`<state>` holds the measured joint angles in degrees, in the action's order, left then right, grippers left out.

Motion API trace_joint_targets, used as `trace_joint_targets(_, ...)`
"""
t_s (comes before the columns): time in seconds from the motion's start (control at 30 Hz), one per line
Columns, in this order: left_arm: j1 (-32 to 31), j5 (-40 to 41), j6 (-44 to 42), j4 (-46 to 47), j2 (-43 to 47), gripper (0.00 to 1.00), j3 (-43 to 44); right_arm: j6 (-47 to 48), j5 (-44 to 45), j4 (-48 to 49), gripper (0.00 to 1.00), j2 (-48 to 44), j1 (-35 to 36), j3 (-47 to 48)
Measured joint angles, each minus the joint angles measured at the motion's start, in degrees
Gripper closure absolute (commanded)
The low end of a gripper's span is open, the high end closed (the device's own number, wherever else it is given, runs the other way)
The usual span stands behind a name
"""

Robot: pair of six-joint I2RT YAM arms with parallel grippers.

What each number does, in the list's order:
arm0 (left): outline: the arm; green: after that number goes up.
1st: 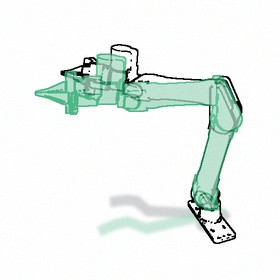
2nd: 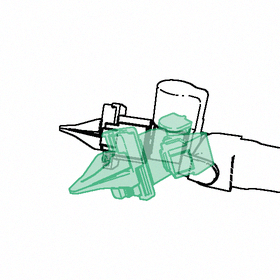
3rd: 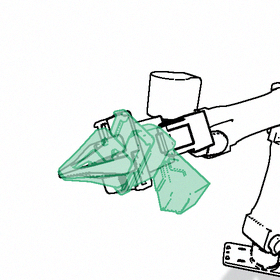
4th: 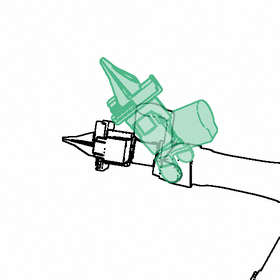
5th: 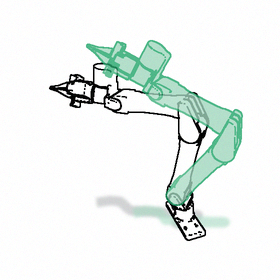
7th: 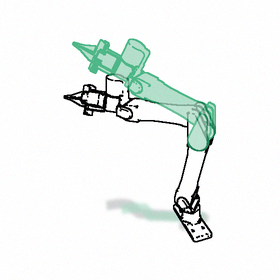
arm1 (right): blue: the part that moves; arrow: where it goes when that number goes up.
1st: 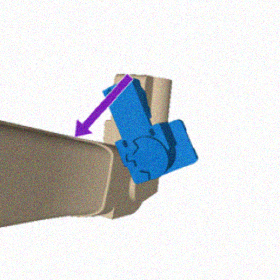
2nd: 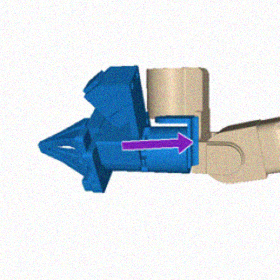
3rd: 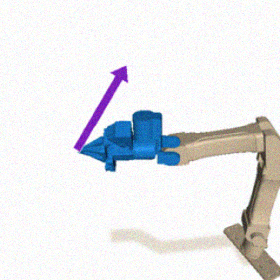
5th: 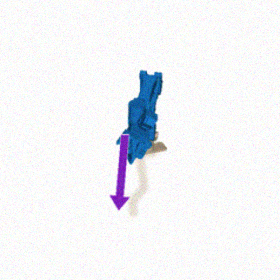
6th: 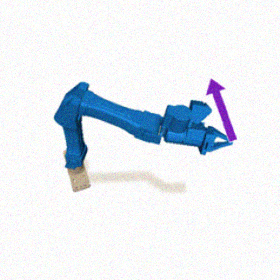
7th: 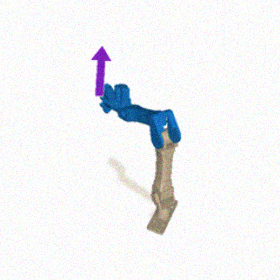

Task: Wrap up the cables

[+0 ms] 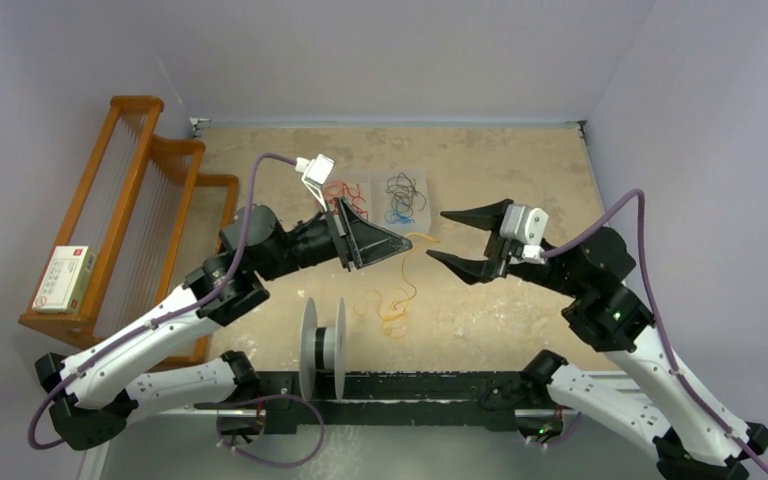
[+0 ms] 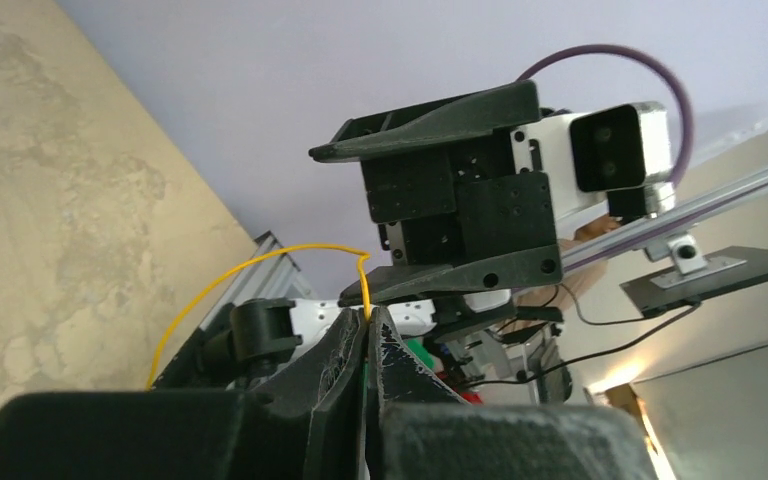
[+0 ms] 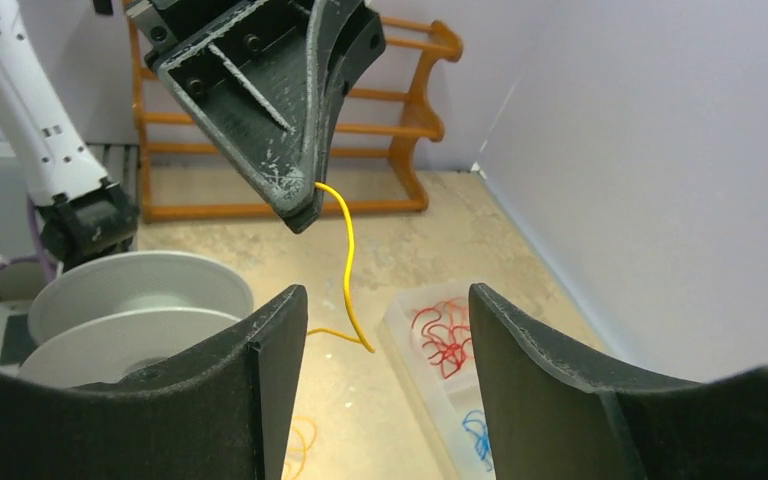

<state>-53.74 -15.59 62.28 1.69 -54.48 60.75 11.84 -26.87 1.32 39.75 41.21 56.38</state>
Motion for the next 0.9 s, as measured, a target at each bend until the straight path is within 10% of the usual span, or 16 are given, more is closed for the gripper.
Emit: trace_joint_targets(0.9, 0.0, -0.3, -11.9, -25.8, -1.8, 1.00, 8.8, 3.7, -9.7, -17.9, 0.67, 10.8, 1.9, 7.9)
